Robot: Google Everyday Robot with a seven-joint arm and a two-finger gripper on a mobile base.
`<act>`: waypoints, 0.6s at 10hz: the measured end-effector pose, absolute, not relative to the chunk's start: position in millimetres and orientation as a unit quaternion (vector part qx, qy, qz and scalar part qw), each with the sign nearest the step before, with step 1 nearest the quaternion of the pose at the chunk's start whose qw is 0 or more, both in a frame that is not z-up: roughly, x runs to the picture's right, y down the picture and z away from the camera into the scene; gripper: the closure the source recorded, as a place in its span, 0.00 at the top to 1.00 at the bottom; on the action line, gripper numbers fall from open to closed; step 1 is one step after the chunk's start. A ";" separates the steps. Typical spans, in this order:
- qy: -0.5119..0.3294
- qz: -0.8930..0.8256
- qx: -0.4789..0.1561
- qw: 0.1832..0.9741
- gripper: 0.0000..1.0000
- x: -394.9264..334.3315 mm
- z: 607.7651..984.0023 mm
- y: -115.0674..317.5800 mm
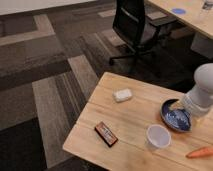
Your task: Place the pepper on the white sponge
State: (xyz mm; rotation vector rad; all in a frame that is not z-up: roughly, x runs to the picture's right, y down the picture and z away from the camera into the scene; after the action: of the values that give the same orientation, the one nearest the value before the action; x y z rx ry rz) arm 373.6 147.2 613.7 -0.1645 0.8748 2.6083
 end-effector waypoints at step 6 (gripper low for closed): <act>0.335 0.937 0.016 0.095 0.65 447.8 610.8 231.8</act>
State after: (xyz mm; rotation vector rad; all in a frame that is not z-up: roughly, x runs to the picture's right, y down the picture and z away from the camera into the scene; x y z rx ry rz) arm 447.8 231.8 610.8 0.0482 0.9927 2.7796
